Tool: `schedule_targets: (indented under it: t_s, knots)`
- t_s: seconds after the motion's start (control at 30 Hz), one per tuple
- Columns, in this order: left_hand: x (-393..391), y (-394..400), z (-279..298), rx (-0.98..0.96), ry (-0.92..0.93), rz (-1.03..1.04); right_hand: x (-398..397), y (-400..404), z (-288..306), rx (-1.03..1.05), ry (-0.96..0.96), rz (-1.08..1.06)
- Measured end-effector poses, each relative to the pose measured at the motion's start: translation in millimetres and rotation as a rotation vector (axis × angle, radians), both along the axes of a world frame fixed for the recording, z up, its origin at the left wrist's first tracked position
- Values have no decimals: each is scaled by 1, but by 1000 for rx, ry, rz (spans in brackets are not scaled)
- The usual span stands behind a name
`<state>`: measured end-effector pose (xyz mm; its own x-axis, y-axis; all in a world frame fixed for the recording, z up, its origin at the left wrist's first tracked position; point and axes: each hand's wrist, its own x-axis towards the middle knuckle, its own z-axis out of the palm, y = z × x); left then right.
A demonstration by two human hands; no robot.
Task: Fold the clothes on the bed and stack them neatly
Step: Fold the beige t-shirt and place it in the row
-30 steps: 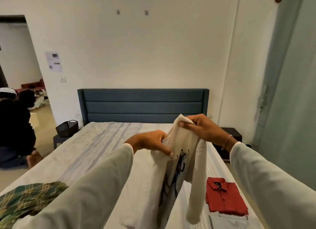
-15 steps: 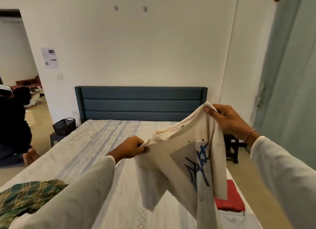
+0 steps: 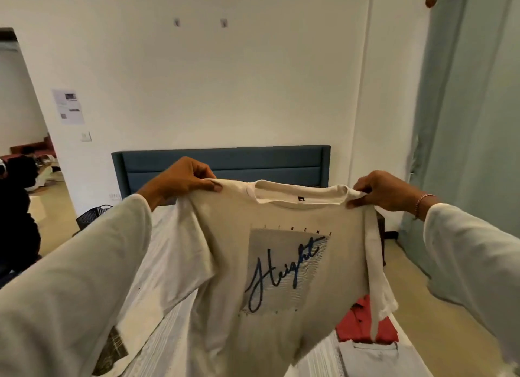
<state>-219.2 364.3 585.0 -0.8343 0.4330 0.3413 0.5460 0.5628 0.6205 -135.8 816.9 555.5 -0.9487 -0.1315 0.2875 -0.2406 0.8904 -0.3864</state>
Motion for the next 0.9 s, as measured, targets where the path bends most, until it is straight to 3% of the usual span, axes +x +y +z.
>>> schedule_targets:
  t_s: [0.07, 0.23, 0.4, 0.5, 0.73, 0.83, 0.9]
  knots:
    - [-2, -4, 10, -24, 63, 15, -3, 0, 0, -26, 79, -13]
    - [8, -17, 32, 36, 166, 19, -2, -10, -2, -399, 243, -12]
    - [11, -41, 46, 32, 223, 150, -2, -22, 16, -188, 306, -173]
    - [14, -48, 48, 86, 219, 272, 3, -23, 30, -144, 298, -100]
    - [13, -50, 50, 75, 281, 479, 16, -27, 41, -281, 313, 66]
    - [17, -46, 55, 5, 324, 576, 29, -44, 52, -330, 193, 63]
    - [19, -37, 55, 45, 218, 568, 39, -58, 59, -427, 101, 57]
